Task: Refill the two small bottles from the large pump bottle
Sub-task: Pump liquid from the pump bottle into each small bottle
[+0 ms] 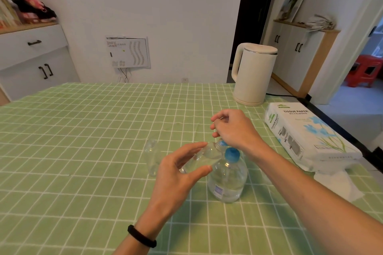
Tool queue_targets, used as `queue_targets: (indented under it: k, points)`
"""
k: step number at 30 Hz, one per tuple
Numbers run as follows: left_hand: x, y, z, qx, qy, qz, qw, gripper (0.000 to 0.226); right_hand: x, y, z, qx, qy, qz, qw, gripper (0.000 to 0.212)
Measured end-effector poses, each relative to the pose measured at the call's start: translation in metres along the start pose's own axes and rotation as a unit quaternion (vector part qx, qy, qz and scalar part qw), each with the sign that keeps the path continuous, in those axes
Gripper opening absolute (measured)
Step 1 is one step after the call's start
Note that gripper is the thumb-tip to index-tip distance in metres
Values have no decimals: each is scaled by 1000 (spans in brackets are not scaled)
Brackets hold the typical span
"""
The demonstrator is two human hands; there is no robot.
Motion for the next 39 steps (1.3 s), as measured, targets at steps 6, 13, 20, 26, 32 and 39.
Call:
queue_targets:
  k: [6,13,20,26,32,39]
  points:
    - [2,1,0,10,-3,-5,1000,50,-2,-4,-1,38,-8,-10,999,26]
    - [-1,8,0,16,-3,-2,1000,50,-6,-14,-7,55,-20,-30,998,30]
    - [-1,7,0,10,-3,0,1000,49,-10,-10,-4,43,-23,-31,998,27]
    - [2,-1,1,3,-2,-11,1000,48,-6,5,0,1,-17,-28,999,20]
    - [1,1,1,13,-3,-15,1000,48,-6,0,0,23,-28,-27,999,25]
    - [0,9,-1,11,-4,-6,1000,49,-9,-8,-5,29,-34,-34,998,32]
Point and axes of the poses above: each hand's wrist, its own x-axis towards the middle knuckle, its own z-axis out of the back of the hand, y = z × x, the point moved 4 cm from there along x, towards the middle knuckle, and after that the axes turned 13 degrees about x, right-handed, at the moved point
